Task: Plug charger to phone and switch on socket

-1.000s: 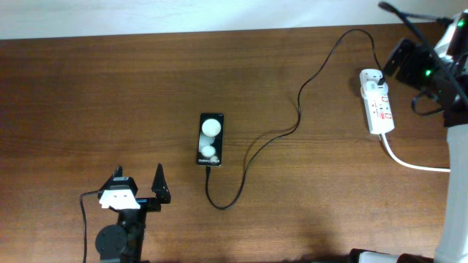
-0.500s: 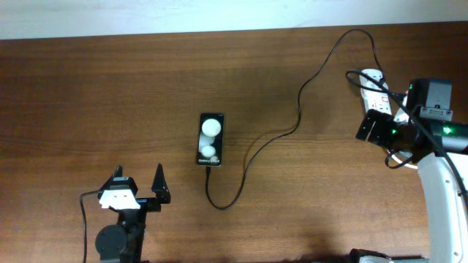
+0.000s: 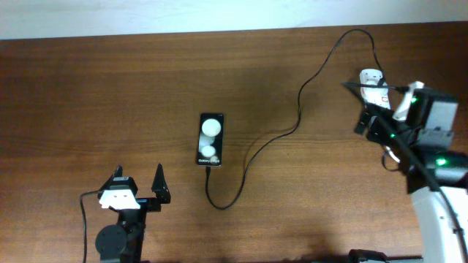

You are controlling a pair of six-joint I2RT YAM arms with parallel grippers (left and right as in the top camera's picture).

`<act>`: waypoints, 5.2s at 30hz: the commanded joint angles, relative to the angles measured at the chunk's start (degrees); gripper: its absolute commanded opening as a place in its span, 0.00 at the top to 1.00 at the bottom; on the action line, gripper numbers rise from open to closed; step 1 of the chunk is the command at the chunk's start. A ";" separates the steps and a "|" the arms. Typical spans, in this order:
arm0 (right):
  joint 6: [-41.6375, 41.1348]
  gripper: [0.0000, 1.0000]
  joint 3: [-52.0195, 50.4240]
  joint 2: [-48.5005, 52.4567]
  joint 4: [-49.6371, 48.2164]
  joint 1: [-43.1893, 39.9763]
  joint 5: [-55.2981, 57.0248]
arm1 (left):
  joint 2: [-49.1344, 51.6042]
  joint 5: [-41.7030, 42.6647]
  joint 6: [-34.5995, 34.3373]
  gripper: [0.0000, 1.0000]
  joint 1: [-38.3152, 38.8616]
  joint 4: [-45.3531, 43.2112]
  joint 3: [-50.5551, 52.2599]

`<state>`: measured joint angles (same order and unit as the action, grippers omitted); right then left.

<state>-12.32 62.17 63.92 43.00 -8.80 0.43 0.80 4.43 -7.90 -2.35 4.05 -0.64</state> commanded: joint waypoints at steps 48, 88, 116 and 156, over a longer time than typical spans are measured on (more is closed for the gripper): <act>4.83 0.01 -61.86 -26.51 -54.77 2.80 -13.25 | -0.44 -0.39 0.72 0.01 0.22 0.33 0.11; 8.96 0.01 -61.86 -61.40 -39.04 10.40 -10.10 | -0.44 -0.39 0.72 0.01 0.24 0.33 0.13; 9.09 0.01 -61.86 -63.73 -39.30 10.34 -10.49 | -0.44 -0.39 0.72 0.01 0.22 0.33 0.11; 9.09 0.01 -61.86 -63.73 -39.30 10.34 -10.49 | -0.44 -0.39 0.72 0.01 0.24 0.33 0.13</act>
<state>-3.20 0.62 0.91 3.38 1.17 -10.39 0.78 4.43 -7.90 -2.35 4.05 -0.64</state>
